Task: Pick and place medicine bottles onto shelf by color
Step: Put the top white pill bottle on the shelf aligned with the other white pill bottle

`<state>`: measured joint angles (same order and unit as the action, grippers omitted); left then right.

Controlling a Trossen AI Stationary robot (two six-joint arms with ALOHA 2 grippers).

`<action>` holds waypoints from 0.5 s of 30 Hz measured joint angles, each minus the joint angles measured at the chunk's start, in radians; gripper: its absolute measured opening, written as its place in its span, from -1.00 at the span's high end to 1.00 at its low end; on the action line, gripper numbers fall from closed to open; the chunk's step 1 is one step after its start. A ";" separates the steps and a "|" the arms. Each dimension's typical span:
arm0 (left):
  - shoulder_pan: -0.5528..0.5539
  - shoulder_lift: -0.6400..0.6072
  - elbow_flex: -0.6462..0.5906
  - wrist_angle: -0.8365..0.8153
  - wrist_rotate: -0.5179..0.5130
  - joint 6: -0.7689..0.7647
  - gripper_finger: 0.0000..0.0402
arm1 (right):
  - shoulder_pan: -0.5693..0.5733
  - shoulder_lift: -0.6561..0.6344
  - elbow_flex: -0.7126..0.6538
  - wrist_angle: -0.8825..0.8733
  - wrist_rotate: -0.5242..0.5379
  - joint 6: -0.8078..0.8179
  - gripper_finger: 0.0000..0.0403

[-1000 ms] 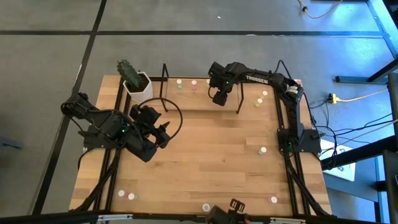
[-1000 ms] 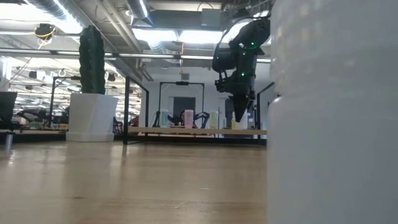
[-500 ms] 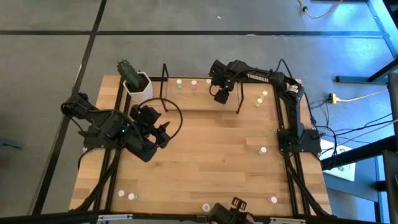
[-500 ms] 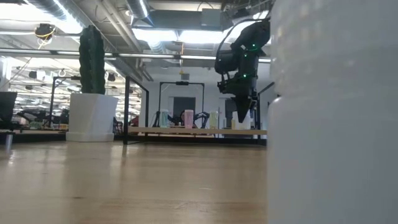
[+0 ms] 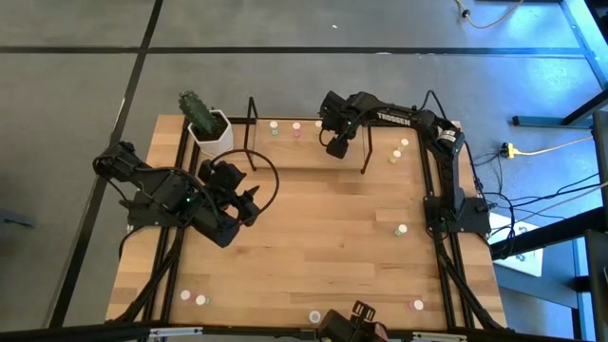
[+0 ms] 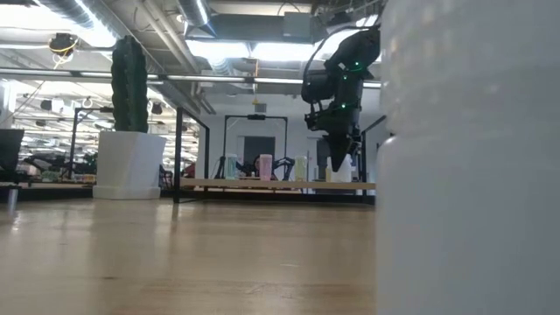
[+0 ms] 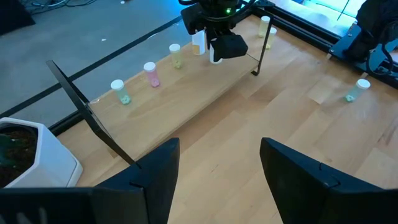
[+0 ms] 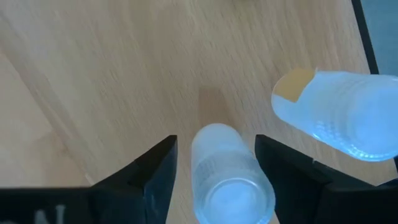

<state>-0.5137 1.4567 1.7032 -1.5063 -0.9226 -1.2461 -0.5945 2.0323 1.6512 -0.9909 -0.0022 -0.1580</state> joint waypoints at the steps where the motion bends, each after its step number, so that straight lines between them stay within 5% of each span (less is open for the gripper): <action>1: 0.000 0.000 0.000 0.000 0.000 0.000 -0.08 | 0.000 0.000 0.000 0.000 0.000 0.001 -0.09; 15: 0.000 0.000 0.000 0.000 0.000 0.000 -0.08 | 0.000 0.001 0.020 -0.014 0.015 0.114 -0.10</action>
<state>-0.5134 1.4567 1.7034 -1.5060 -0.9226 -1.2461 -0.5945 2.0331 1.6713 -1.0048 0.0125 -0.0444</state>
